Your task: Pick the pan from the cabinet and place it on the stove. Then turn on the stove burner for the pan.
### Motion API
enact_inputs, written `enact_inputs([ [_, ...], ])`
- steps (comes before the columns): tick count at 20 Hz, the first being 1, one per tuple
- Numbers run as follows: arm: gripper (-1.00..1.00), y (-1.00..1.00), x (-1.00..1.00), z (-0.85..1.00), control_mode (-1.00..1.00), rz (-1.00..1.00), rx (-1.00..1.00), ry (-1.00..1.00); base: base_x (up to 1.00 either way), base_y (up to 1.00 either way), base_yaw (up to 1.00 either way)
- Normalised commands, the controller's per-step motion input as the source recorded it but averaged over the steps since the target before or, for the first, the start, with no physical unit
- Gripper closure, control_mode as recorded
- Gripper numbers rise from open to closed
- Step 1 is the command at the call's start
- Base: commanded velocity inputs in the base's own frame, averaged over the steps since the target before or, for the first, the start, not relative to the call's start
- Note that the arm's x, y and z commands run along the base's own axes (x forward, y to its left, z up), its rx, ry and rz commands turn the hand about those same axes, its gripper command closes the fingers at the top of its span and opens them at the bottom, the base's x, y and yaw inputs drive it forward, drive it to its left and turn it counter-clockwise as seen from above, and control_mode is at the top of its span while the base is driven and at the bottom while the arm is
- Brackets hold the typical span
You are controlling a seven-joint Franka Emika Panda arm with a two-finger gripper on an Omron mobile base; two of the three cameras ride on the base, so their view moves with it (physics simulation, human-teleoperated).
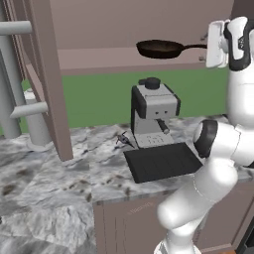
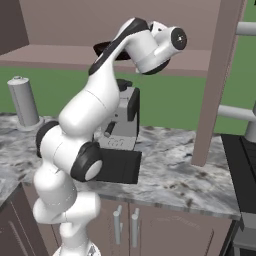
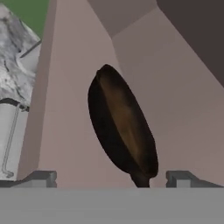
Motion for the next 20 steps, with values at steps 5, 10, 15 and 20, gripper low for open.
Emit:
enact_inputs([
  [5, -1.0, 0.0, 0.38, -0.28, -1.0, -0.02, -0.09, 0.0, 0.0, 0.0, 0.0],
  [10, -1.0, -0.01, 0.41, -0.06, -1.0, -0.04, -0.05, 0.0, 0.0, 0.0, 0.0],
  [15, -1.0, -0.01, 0.37, -0.05, -1.0, -0.06, -0.06, 0.0, 0.0, 0.0, 0.0],
  [20, -1.0, 0.0, 0.42, -0.26, -1.0, -0.05, -0.09, 0.0, 0.0, 0.0, 0.0],
])
